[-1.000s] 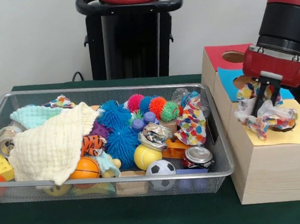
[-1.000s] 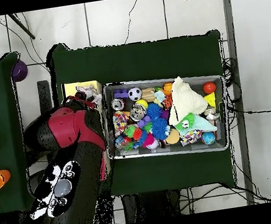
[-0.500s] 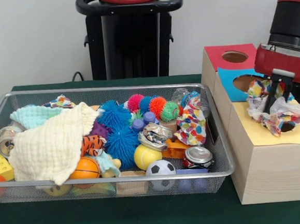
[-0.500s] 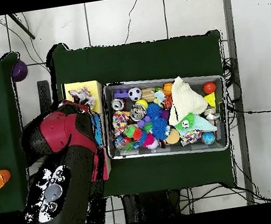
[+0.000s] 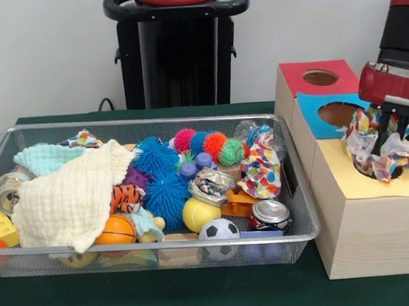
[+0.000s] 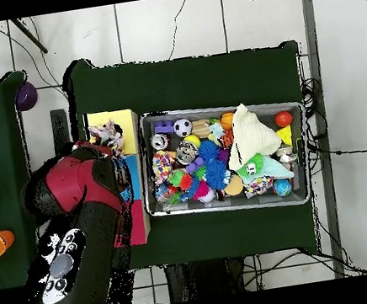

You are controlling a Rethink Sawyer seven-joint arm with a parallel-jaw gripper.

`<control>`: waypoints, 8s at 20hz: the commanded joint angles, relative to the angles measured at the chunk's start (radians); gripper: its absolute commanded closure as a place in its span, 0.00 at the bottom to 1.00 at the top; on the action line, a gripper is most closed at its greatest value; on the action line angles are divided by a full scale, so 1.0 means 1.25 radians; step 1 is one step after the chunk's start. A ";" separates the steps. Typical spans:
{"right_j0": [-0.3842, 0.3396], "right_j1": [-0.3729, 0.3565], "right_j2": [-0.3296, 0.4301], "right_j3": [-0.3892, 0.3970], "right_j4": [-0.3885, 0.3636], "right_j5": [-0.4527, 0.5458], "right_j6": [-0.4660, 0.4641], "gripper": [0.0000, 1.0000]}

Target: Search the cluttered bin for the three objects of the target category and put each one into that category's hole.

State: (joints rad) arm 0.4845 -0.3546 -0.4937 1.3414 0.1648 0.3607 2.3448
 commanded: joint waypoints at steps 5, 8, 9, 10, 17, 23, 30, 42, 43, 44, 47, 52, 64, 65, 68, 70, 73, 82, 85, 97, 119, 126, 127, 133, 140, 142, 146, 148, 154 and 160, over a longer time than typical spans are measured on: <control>-0.056 0.089 0.143 0.005 0.029 -0.074 0.108 1.00; -0.065 0.101 0.151 -0.001 0.028 -0.094 0.107 1.00; -0.070 0.104 0.155 -0.003 0.027 -0.101 0.103 1.00; -0.072 0.108 0.154 -0.006 0.027 -0.106 0.103 1.00; -0.115 0.133 0.171 -0.042 0.007 -0.139 0.066 1.00; -0.158 0.164 0.205 -0.082 -0.014 -0.171 0.038 1.00; -0.162 0.167 0.207 -0.085 -0.018 -0.171 0.055 1.00; -0.130 0.168 0.171 -0.074 0.001 -0.172 0.100 0.00; -0.128 0.168 0.168 -0.075 0.002 -0.167 0.100 0.00; -0.137 0.159 0.185 -0.073 -0.003 -0.137 0.082 0.00; -0.136 0.140 0.187 -0.064 -0.001 -0.079 0.070 0.00; -0.121 0.101 0.179 -0.025 0.005 -0.041 0.083 0.00; -0.070 -0.024 0.143 0.057 0.012 0.095 0.097 0.00; -0.065 -0.034 0.139 0.062 0.011 0.101 0.098 0.00; -0.062 -0.059 0.148 0.079 0.011 0.105 0.097 0.00; -0.075 -0.063 0.171 0.085 0.015 0.106 0.088 0.00; -0.074 -0.068 0.175 0.089 0.013 0.102 0.088 0.00; -0.069 -0.054 0.166 0.078 0.006 0.082 0.096 1.00; -0.049 -0.045 0.139 0.076 0.002 0.045 0.118 1.00; -0.063 -0.056 0.155 0.078 -0.006 0.052 0.087 1.00; 0.014 -0.007 0.041 0.051 -0.023 -0.088 0.108 1.00; 0.029 0.008 0.016 0.041 -0.024 -0.127 0.116 1.00; 0.032 0.010 0.011 0.040 -0.021 -0.127 0.119 1.00; 0.040 0.019 -0.004 0.034 -0.008 -0.121 0.123 1.00; 0.044 0.008 -0.006 0.047 -0.003 -0.125 0.128 0.00; 0.032 -0.001 0.011 0.051 -0.013 -0.138 0.112 0.00; 0.035 -0.005 0.013 0.055 -0.009 -0.123 0.113 0.00; 0.039 -0.006 0.012 0.057 -0.007 -0.120 0.116 0.00; 0.033 -0.018 0.024 0.067 -0.009 -0.097 0.106 0.00; 0.036 -0.070 0.023 0.117 -0.016 -0.053 0.096 0.00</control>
State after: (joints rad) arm 0.5445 -0.4019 -0.5439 1.3779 0.1443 0.2380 2.3448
